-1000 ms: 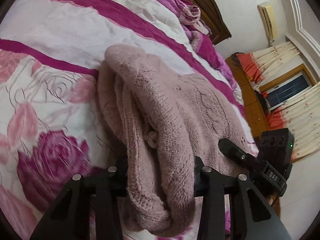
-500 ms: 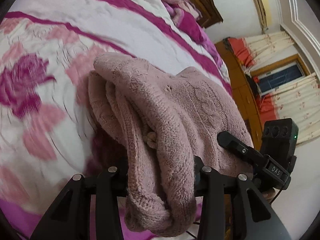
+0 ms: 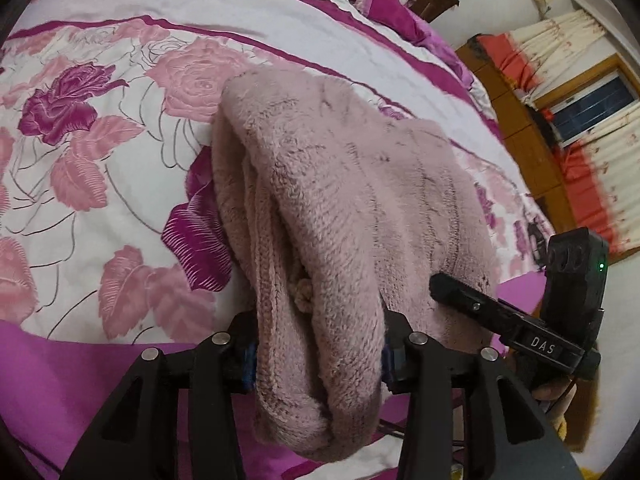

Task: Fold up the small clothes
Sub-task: 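Lift the held end with the left tool and fold it over the bundle, then lay the folded end onto the bundle and open the left tool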

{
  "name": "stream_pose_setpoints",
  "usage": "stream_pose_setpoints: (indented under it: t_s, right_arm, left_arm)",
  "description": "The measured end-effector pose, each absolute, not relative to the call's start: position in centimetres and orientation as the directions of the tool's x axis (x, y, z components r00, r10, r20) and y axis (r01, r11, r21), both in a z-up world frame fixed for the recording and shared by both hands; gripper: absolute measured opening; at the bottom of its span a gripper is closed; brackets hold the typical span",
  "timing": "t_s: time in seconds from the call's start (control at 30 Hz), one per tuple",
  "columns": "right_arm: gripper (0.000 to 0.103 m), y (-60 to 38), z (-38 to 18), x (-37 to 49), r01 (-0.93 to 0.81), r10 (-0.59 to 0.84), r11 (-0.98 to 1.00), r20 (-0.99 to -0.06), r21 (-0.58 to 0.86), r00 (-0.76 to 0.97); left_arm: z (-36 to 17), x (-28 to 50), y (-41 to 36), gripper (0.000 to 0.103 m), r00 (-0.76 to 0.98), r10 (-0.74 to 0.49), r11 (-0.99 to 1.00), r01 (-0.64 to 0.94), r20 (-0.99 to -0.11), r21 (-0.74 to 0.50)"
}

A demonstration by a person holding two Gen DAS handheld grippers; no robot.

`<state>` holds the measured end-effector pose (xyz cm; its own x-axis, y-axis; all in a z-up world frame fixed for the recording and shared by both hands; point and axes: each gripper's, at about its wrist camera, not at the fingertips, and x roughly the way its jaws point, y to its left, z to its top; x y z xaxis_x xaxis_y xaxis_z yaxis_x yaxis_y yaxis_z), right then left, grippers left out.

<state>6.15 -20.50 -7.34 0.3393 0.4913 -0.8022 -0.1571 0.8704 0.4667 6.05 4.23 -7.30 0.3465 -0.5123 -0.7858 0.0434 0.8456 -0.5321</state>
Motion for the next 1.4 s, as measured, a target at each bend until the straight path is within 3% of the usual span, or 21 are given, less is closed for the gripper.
stream_pose_setpoints:
  t_s: [0.23,0.43,0.47,0.6,0.83,0.93,1.17,1.33,1.4]
  right_arm:
    - [0.06,-21.6,-6.0,4.6,-0.161,0.46,0.887,-0.792,0.434,0.401]
    - [0.059,-21.9,-1.9,2.9,-0.184,0.375,0.926,-0.748,0.33,0.548]
    - [0.057,-21.8,-1.3,2.8,-0.193,0.377,0.925,-0.737,0.326,0.561]
    - [0.026,-20.6,-0.6,4.2,-0.252,0.388,0.922,-0.713,0.295,0.584]
    - [0.02,-18.8,-4.3,8.1,-0.223,0.341,0.94,-0.753,0.259,0.562]
    - [0.02,-19.1,-5.0,8.5,-0.204,0.333,0.943,-0.75,0.263,0.571]
    - [0.022,-19.7,-3.1,6.3,-0.211,0.365,0.931,-0.737,0.298,0.569]
    - [0.037,-20.0,-1.9,3.8,-0.233,0.395,0.919,-0.73,0.318,0.558]
    - [0.047,-19.9,-1.6,2.8,-0.236,0.397,0.918,-0.731,0.319,0.555]
  left_arm:
    - [-4.4,3.8,4.5,0.022,0.435,-0.406,0.903,0.058,-0.804,-0.425]
    - [-0.6,2.8,4.8,0.021,0.559,-0.379,0.914,0.102,-0.737,-0.392]
    - [-0.2,2.9,4.5,0.018,0.565,-0.391,0.911,0.125,-0.726,-0.394]
    - [-1.4,5.1,2.8,0.004,0.53,-0.418,0.905,0.174,-0.738,-0.388]
    - [-6.3,9.1,2.6,0.0,0.483,-0.377,0.923,0.126,-0.79,-0.363]
    - [-6.5,9.5,3.3,0.0,0.478,-0.408,0.906,0.11,-0.778,-0.408]
    - [-4.7,7.2,2.8,0.0,0.487,-0.359,0.931,0.119,-0.796,-0.346]
    - [-3.2,4.5,2.2,0.0,0.513,-0.287,0.957,0.113,-0.809,-0.268]
    - [-2.8,3.4,2.3,0.0,0.521,-0.27,0.961,0.093,-0.81,-0.26]
